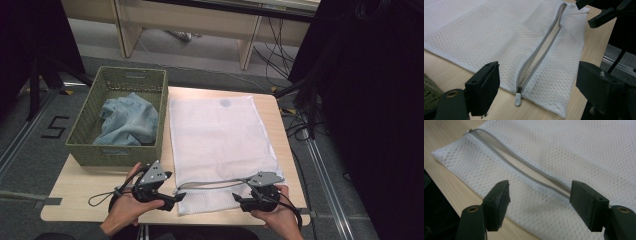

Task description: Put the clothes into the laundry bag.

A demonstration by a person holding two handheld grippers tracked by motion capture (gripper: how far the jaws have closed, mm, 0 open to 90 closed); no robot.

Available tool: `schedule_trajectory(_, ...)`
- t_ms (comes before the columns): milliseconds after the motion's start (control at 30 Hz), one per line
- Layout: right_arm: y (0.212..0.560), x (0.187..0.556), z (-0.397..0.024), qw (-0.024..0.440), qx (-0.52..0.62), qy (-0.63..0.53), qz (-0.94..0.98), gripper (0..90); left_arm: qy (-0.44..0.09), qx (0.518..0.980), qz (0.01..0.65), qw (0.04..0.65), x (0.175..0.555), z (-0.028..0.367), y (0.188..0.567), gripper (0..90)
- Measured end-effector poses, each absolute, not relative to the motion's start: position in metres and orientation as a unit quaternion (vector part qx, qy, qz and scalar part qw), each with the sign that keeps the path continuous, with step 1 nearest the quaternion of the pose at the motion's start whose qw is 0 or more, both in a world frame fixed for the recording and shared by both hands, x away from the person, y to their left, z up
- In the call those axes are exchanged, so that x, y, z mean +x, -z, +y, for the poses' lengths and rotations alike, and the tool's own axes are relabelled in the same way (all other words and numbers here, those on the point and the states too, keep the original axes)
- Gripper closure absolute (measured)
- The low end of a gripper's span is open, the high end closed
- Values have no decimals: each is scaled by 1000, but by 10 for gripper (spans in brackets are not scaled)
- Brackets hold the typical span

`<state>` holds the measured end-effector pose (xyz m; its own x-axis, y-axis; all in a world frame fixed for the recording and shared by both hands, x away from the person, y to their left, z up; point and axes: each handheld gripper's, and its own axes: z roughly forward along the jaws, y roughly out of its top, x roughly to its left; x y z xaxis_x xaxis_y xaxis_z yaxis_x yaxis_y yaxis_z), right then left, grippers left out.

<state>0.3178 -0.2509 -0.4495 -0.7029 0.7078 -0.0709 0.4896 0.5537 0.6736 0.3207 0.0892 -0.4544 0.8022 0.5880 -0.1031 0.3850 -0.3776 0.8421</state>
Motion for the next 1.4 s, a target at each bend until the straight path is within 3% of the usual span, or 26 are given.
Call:
schedule_trajectory(367,451,318,-250,174,334,-312,872,334,-117,847,264,447,320,87,453,186)
schedule_trajectory(1033,452,318,-248,179,330,-308,874,334,-127,839,268,456,318,83,455,186)
schedule_trajectory(1400,445,332,-255,200,362,-363,835,334,-125,844,262,451,318,83,453,187)
